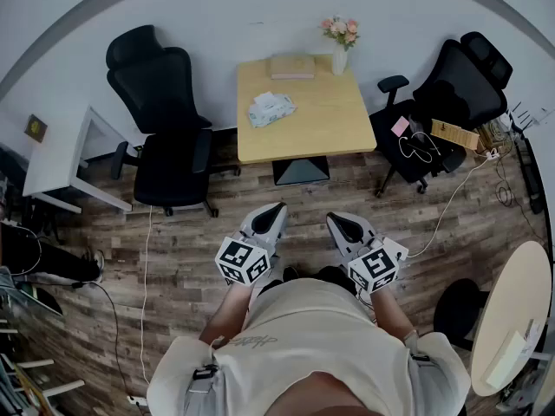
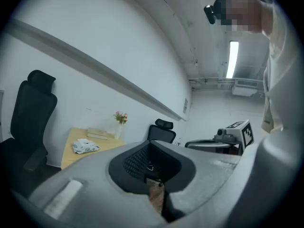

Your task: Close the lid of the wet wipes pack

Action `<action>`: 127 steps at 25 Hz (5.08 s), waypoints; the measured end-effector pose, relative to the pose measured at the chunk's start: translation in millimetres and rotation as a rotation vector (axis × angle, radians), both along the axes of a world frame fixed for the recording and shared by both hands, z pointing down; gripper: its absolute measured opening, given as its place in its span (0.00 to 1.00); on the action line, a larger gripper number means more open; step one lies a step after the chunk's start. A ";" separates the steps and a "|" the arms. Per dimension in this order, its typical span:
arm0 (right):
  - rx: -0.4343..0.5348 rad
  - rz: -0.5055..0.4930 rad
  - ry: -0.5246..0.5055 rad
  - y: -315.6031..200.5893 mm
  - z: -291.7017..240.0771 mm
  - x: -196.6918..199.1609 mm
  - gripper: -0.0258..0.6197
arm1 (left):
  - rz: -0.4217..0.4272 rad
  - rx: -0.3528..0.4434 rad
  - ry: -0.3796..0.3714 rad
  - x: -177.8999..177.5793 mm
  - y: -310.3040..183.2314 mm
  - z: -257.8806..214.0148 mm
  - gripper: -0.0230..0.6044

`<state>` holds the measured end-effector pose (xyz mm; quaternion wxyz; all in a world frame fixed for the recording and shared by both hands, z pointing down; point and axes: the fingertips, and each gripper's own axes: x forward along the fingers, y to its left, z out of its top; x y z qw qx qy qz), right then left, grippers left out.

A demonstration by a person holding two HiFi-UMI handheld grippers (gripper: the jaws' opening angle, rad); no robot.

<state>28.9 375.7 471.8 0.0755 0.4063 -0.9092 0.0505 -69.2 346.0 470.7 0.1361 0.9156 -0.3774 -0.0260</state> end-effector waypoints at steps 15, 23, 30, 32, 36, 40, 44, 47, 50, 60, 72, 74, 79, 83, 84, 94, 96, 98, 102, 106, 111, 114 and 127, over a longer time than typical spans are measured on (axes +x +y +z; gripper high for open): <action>-0.014 0.045 0.019 -14.7 -1.9 -12.7 0.04 | 0.042 -0.041 0.025 -16.2 -18.8 12.7 0.06; -0.091 0.138 0.028 -51.7 20.3 25.3 0.04 | 0.086 -0.107 0.022 11.6 -58.7 34.8 0.06; -0.174 0.130 -0.033 -122.2 64.2 46.9 0.04 | 0.096 -0.152 -0.072 34.0 -112.9 61.4 0.06; -0.165 0.110 -0.041 -155.1 64.4 54.9 0.04 | 0.090 -0.142 -0.105 42.3 -141.2 60.3 0.06; -0.105 0.053 -0.043 -224.1 53.8 57.9 0.04 | 0.066 -0.142 -0.149 44.8 -201.3 55.5 0.07; -0.079 0.006 -0.048 -278.9 49.9 72.6 0.04 | 0.000 -0.132 -0.129 50.9 -252.7 41.2 0.07; -0.089 -0.019 -0.047 -314.5 58.1 87.7 0.04 | -0.055 -0.127 -0.103 54.0 -283.3 30.5 0.07; -0.121 -0.028 -0.072 -325.7 62.5 93.7 0.04 | -0.073 -0.143 -0.119 54.4 -297.2 31.3 0.07; -0.153 -0.034 -0.067 -336.7 74.1 97.8 0.04 | -0.082 -0.158 -0.124 55.9 -315.0 37.7 0.07; -0.204 -0.052 -0.011 -382.4 86.7 82.7 0.04 | -0.086 -0.188 -0.107 45.0 -379.5 74.1 0.07; -0.202 -0.087 0.101 -479.0 69.7 9.0 0.04 | -0.074 -0.231 -0.056 -18.3 -455.6 106.9 0.07; -0.210 -0.074 0.121 -490.3 71.3 -1.3 0.04 | -0.064 -0.240 -0.054 -27.0 -468.4 115.7 0.07; -0.238 -0.039 0.151 -519.4 80.7 -29.7 0.04 | -0.025 -0.251 -0.071 -48.9 -502.7 139.0 0.07; -0.264 -0.017 0.148 -535.9 88.2 -50.1 0.04 | -0.003 -0.290 -0.097 -68.9 -531.5 169.2 0.07; -0.270 -0.013 0.150 -537.8 88.9 -53.2 0.04 | -0.002 -0.311 -0.096 -73.9 -538.3 177.1 0.07; -0.325 0.021 0.163 -548.0 98.6 -55.4 0.04 | -0.026 -0.543 -0.104 -104.9 -584.0 257.5 0.25; -0.335 0.023 0.164 -548.6 100.5 -55.3 0.04 | -0.033 -0.582 -0.080 -107.1 -590.4 266.4 0.26; -0.345 0.026 0.165 -549.1 103.2 -54.0 0.04 | -0.037 -0.620 -0.055 -108.5 -598.0 276.1 0.26; -0.359 0.042 0.173 -547.8 110.1 -48.0 0.04 | -0.026 -0.705 -0.047 -110.2 -611.2 299.7 0.26; -0.374 0.065 0.174 -542.9 112.4 -38.4 0.04 | 0.014 -0.784 -0.062 -107.1 -613.5 317.4 0.26; -0.379 0.074 0.173 -543.9 113.2 -33.1 0.04 | 0.073 -0.815 -0.066 -105.0 -616.7 324.0 0.26; -0.385 0.074 0.172 -541.7 115.9 -30.1 0.04 | 0.095 -0.789 -0.054 -103.5 -615.3 316.5 0.15; -0.374 0.044 0.152 -531.7 114.8 -20.8 0.04 | 0.127 -0.587 -0.168 -89.4 -596.9 262.0 0.09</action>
